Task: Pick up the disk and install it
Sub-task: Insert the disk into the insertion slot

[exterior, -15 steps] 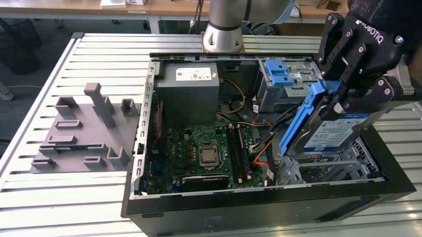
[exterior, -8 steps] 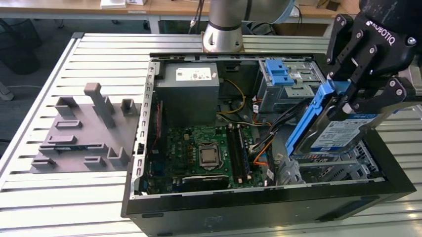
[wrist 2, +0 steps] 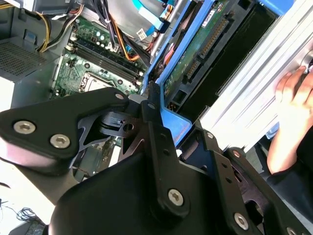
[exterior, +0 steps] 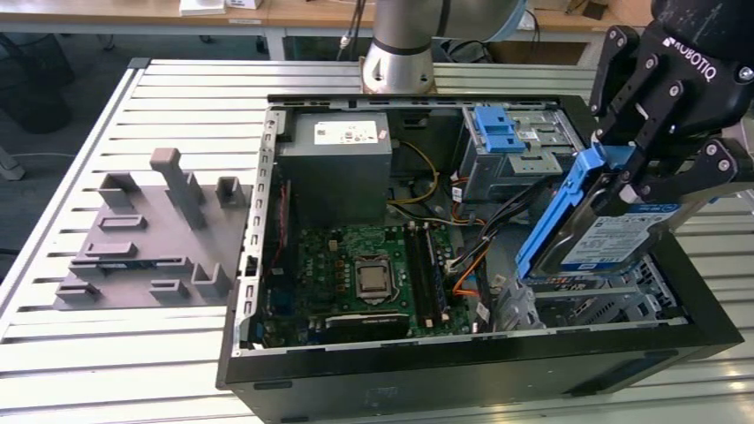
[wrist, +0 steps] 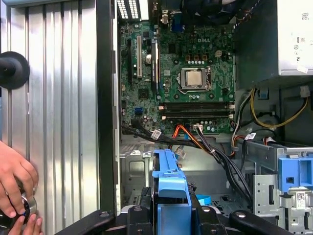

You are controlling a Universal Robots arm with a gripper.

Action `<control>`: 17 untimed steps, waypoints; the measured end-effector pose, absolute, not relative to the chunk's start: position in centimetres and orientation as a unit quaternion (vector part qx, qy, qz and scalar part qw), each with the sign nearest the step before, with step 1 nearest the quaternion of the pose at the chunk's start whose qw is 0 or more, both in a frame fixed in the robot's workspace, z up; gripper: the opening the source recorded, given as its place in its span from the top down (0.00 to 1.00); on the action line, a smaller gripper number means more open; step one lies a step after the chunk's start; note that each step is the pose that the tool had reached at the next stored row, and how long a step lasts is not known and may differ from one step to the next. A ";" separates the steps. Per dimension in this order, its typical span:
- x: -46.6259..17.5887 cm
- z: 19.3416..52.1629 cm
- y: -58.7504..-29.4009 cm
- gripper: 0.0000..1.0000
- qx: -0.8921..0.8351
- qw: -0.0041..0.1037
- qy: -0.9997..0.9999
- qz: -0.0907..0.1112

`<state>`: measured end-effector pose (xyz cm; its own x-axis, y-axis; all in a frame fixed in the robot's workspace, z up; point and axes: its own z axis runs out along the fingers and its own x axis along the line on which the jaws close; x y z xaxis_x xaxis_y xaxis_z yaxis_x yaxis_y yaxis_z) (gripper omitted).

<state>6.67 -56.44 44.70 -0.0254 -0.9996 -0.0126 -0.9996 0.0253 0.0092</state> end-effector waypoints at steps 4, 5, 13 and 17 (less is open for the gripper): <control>6.9 44.7 -56.4 0.64 -0.698 0.001 0.716 0.008; 7.0 44.7 -56.4 0.64 -0.698 0.001 0.716 0.008; 7.4 44.4 -56.4 0.64 -0.698 0.001 0.716 0.008; 7.5 44.3 -56.5 0.64 -0.698 0.001 0.716 0.008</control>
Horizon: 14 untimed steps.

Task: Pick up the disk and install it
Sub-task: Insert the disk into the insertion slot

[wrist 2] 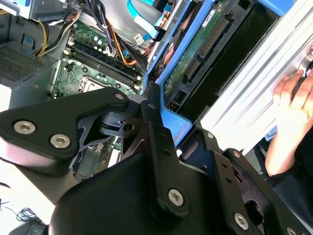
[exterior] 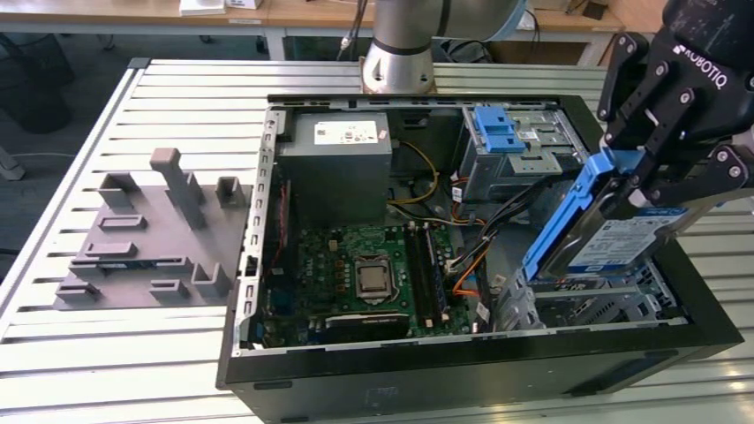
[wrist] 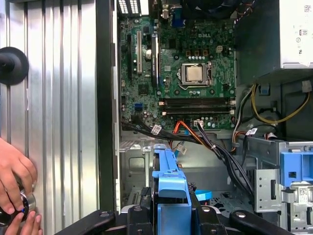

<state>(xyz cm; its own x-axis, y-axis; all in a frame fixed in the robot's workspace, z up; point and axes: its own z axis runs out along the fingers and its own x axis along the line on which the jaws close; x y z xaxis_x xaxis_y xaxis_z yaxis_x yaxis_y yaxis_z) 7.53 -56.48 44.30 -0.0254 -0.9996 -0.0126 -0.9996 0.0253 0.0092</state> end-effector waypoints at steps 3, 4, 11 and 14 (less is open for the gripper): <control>7.6 44.2 -56.5 0.64 -0.698 0.001 0.716 0.008; 7.6 44.2 -56.5 0.64 -0.698 0.001 0.716 0.008; 7.6 44.1 -56.6 0.64 -0.698 0.001 0.716 0.008; 7.6 44.0 -56.7 0.64 -0.698 0.001 0.716 0.008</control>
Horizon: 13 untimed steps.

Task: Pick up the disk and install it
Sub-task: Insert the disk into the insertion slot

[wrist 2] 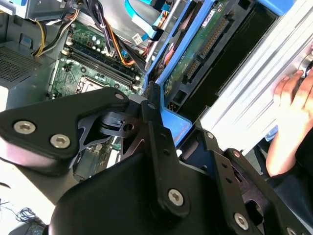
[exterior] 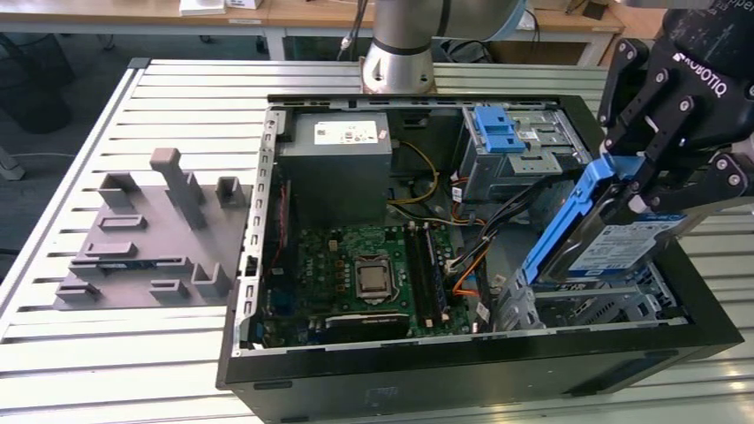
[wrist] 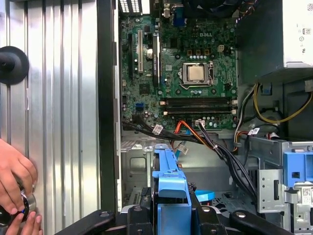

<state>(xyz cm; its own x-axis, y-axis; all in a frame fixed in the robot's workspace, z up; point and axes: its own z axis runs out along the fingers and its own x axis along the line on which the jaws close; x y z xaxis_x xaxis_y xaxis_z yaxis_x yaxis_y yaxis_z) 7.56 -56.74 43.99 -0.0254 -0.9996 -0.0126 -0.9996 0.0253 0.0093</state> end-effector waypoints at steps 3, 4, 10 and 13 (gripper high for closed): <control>7.6 43.9 -56.8 0.64 -0.698 0.001 0.716 0.008; 7.6 43.8 -56.8 0.64 -0.698 0.001 0.716 0.008; 7.6 43.6 -56.8 0.64 -0.698 0.001 0.716 0.008; 7.6 43.4 -56.8 0.64 -0.698 0.001 0.716 0.008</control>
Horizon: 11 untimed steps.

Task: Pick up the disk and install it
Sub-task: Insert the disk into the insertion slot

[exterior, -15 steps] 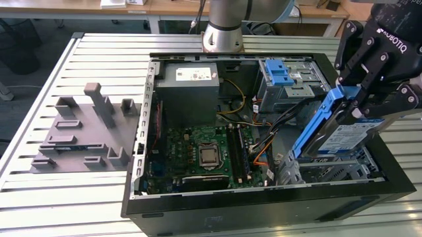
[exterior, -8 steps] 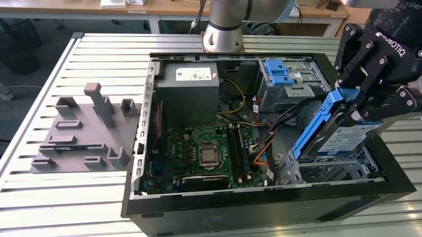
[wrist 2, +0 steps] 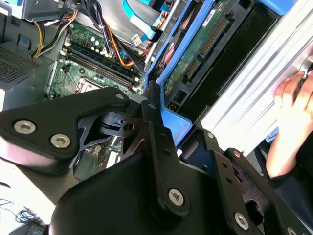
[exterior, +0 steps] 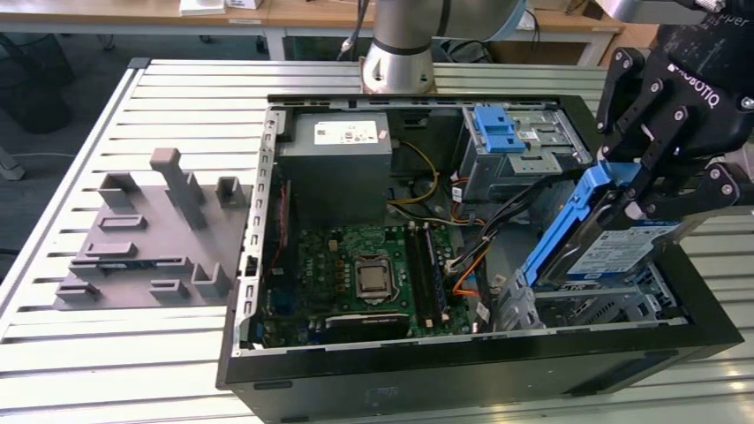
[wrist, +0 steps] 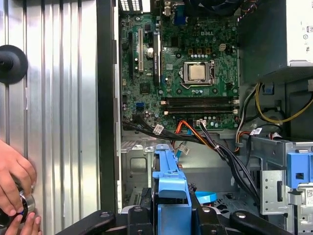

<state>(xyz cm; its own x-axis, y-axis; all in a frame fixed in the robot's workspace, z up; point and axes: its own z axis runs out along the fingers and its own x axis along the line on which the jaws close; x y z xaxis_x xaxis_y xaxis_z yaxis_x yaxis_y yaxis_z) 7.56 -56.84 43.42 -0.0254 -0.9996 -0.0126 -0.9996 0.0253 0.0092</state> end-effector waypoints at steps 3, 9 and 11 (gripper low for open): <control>7.6 43.3 -56.9 0.64 -0.698 0.001 0.716 0.008; 7.6 42.9 -56.9 0.64 -0.698 0.001 0.716 0.008; 7.7 42.8 -56.9 0.64 -0.698 0.001 0.716 0.008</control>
